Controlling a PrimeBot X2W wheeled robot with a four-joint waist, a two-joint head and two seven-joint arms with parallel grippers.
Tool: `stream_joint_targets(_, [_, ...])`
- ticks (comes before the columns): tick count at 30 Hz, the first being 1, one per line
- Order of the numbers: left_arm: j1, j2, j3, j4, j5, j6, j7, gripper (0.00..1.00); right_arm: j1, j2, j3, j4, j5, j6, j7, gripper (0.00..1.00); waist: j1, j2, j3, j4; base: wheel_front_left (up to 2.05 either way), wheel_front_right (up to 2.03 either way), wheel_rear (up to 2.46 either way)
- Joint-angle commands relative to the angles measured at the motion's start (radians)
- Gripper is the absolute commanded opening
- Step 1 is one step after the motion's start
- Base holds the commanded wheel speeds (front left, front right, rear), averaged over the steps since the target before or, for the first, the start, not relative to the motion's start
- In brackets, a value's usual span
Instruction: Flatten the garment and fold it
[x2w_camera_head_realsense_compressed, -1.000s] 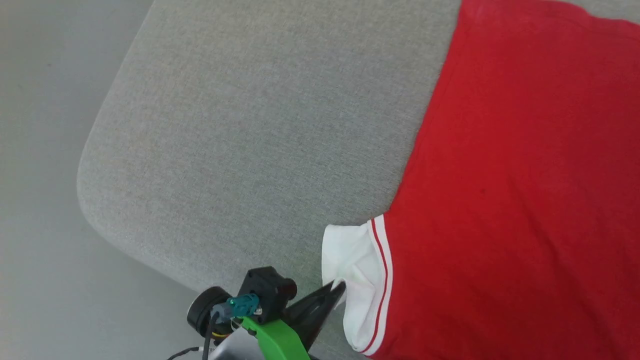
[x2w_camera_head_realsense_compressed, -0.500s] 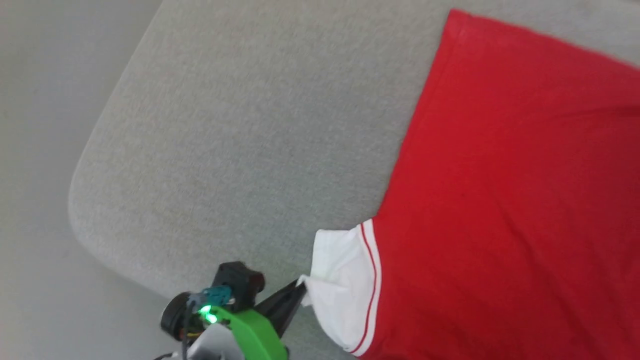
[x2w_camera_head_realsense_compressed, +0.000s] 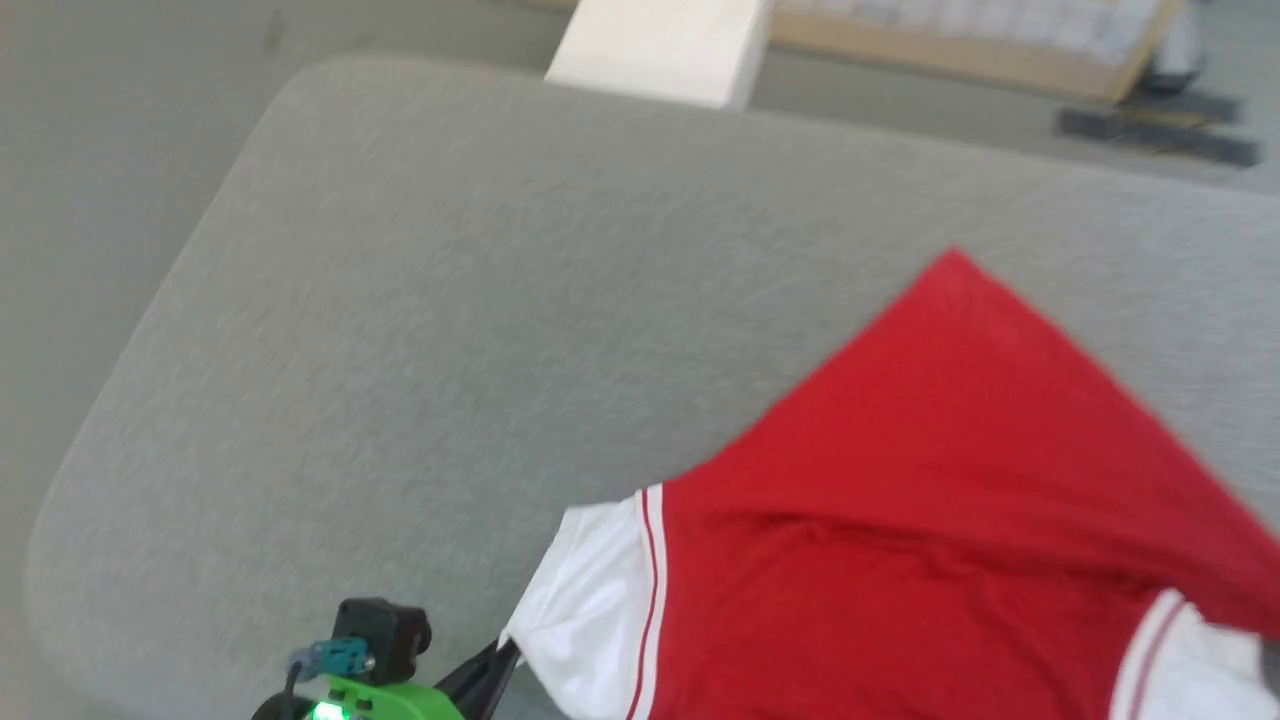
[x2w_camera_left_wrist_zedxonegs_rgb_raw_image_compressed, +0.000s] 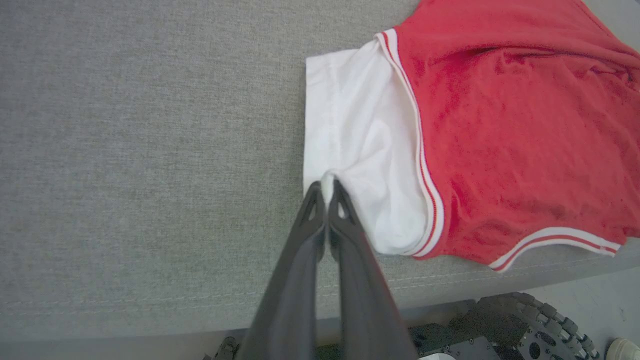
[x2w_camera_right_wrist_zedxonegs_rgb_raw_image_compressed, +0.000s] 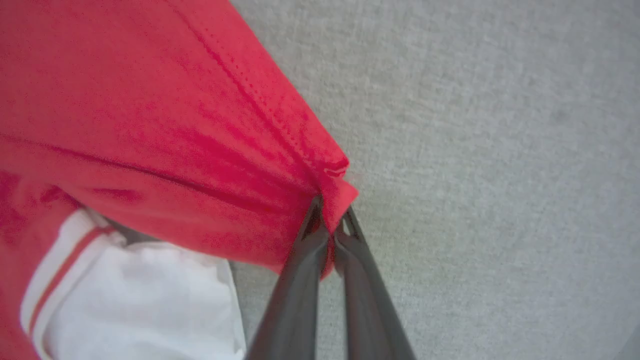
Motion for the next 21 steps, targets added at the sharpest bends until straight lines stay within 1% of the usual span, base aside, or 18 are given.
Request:
stream_joint_targets(1, [0.017, 0.008, 0.009, 0.0, -0.009, 0.009, -0.011, 0.0, 0.06, 0.016, -0.027, -0.05, 0.01, -0.002, 0.02, 0.0, -0.0001, -0.0001, -0.135, -0.133, 0.0, 0.0, 0.0])
stream_joint_targets(6, [0.043, 0.012, 0.023, -0.003, -0.021, 0.018, -0.036, 0.0, 0.246, 0.077, -0.11, -0.222, -0.007, -0.002, 0.084, 0.0, -0.0001, -0.0001, -0.142, -0.153, 0.0, 0.0, 0.0])
stream_joint_targets(7, [0.044, 0.004, 0.033, -0.001, -0.021, 0.02, -0.059, 0.0, 0.327, 0.132, -0.14, -0.278, -0.034, -0.002, 0.115, 0.0, -0.0001, -0.0001, -0.134, -0.156, 0.0, 0.0, 0.0])
stream_joint_targets(11, [0.029, -0.005, 0.032, 0.0, -0.013, 0.016, -0.068, 0.0, 0.361, 0.18, -0.15, -0.292, -0.051, -0.002, 0.126, 0.0, -0.0001, -0.0001, -0.116, -0.149, 0.0, 0.0, 0.0])
stream_joint_targets(12, [0.024, -0.006, 0.031, 0.0, -0.011, 0.015, -0.067, 0.0, 0.358, 0.183, -0.147, -0.298, -0.05, -0.002, 0.122, 0.61, -0.0001, -0.0001, -0.111, -0.146, 0.0, 0.0, 0.0])
stream_joint_targets(13, [0.017, -0.008, 0.03, -0.001, -0.007, 0.014, -0.066, 0.0, 0.346, 0.186, -0.144, -0.307, -0.047, -0.002, 0.114, 1.0, -0.0001, -0.0001, -0.107, -0.142, 0.0, 0.0, 0.0])
stream_joint_targets(15, [0.004, -0.009, 0.027, -0.004, -0.001, 0.011, -0.063, 0.0, 0.311, 0.182, -0.133, -0.332, -0.033, -0.002, 0.097, 1.0, -0.0001, -0.0001, -0.099, -0.134, 0.0, 0.0, 0.0])
stream_joint_targets(18, [-0.014, -0.011, 0.022, -0.014, 0.009, 0.009, -0.056, 0.0, 0.232, 0.158, -0.101, -0.379, -0.001, -0.002, 0.077, 1.0, -0.0001, -0.0001, -0.082, -0.12, 0.0, 0.0, 0.0])
stream_joint_targets(21, [-0.039, -0.016, 0.013, -0.034, 0.025, 0.009, -0.045, 0.0, 0.119, 0.118, -0.036, -0.41, 0.019, -0.002, 0.064, 1.0, -0.0001, -0.0001, -0.055, -0.099, 0.0, 0.0, 0.0])
